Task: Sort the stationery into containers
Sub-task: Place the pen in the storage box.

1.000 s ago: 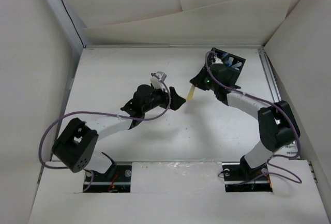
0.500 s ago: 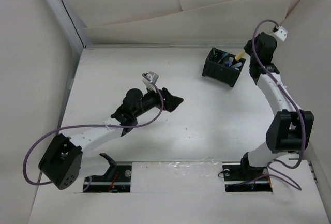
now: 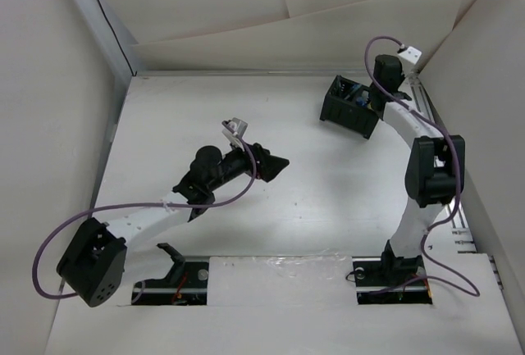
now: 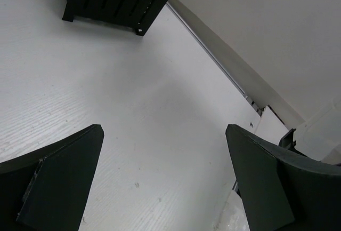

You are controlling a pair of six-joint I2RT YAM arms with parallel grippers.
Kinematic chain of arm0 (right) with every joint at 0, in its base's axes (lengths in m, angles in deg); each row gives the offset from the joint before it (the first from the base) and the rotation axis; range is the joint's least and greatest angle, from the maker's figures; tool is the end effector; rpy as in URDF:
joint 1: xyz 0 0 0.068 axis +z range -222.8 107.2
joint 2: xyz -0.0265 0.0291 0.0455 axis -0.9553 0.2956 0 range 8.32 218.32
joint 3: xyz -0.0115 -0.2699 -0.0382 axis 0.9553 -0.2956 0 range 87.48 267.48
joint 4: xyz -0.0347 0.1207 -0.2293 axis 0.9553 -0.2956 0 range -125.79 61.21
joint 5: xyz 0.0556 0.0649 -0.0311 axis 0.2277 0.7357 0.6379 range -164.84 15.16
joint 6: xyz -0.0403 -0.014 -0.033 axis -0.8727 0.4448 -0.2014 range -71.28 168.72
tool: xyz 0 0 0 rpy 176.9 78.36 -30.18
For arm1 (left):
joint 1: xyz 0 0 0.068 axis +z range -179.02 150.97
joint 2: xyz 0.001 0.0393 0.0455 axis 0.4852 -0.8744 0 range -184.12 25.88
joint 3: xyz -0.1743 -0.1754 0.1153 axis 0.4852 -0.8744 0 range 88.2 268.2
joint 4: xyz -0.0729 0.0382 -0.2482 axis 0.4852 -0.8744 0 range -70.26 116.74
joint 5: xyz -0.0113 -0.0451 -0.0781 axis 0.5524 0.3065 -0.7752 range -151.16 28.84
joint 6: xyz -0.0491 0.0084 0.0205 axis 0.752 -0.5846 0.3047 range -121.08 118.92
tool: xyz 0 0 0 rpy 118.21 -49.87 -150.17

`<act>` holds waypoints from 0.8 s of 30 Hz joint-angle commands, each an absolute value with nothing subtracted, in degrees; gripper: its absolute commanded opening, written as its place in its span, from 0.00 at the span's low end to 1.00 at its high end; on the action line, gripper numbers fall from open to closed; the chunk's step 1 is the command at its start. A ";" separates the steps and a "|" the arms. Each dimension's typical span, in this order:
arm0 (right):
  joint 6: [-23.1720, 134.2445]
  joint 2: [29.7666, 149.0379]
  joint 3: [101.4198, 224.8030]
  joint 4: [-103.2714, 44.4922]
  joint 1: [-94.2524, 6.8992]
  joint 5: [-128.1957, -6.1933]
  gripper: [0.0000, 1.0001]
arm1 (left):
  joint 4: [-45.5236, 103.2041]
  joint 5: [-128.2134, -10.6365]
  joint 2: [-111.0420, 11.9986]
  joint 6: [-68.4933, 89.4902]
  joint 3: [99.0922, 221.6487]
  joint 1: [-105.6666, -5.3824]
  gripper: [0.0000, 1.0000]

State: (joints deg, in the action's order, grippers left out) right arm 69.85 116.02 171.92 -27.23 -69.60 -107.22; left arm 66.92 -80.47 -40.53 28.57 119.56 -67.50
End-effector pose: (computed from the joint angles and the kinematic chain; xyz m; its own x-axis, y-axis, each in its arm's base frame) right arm 0.4461 0.0059 0.2850 -0.1822 0.2947 -0.9381 0.5526 0.8198 0.1502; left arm 0.1934 -0.1689 0.2735 -0.3572 -0.3125 -0.8802 0.7689 0.4367 -0.4671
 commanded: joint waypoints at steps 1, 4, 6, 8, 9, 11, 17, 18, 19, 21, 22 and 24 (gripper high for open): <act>68.23 116.95 175.37 -28.35 -67.45 -110.61 0.00 | 70.42 -79.36 -37.84 28.89 118.79 -67.35 1.00; 68.23 117.56 174.84 -28.35 -65.51 -113.50 0.09 | 70.94 -77.86 -37.22 29.50 117.74 -67.35 1.00; 68.23 117.57 174.31 -28.35 -64.11 -116.30 0.20 | 70.95 -77.34 -36.69 29.50 117.73 -67.35 1.00; 69.37 117.57 172.91 -28.35 -63.32 -117.63 0.26 | 70.95 -76.73 -36.08 30.03 117.21 -67.35 1.00; 69.38 117.57 171.95 -28.35 -62.79 -120.68 0.26 | 70.95 -76.11 -36.08 30.03 117.21 -67.35 1.00; 69.90 116.87 171.06 -28.35 -61.21 -123.78 0.24 | 70.95 -76.11 -35.55 30.03 117.21 -67.35 1.00; 67.44 117.92 171.06 -28.35 -57.08 -133.89 0.26 | 69.90 -75.58 -35.55 30.03 117.21 -67.35 1.00; 67.44 117.92 171.06 -28.35 -56.20 -134.77 0.36 | 69.89 -75.58 -35.55 30.03 117.21 -67.35 1.00; 67.44 117.92 171.06 -28.35 -56.19 -135.73 0.41 | 69.89 -75.58 -35.55 30.03 117.73 -67.35 1.00; 68.05 117.92 169.84 -28.35 -54.97 -137.76 0.47 | 69.89 -75.58 -35.55 30.03 117.73 -67.35 1.00; 68.06 117.23 169.31 -28.35 -54.96 -138.37 0.47 | 69.89 -75.58 -35.55 30.03 117.73 -67.35 1.00; 68.67 116.17 168.35 -28.35 -54.44 -138.38 0.47 | 69.89 -75.58 -35.55 30.03 117.73 -67.35 1.00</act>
State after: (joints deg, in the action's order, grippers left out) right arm 67.99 117.62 169.76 -28.32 -54.78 -134.19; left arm 67.64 -75.84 -36.81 29.70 117.74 -67.50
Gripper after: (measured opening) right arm 0.470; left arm 0.996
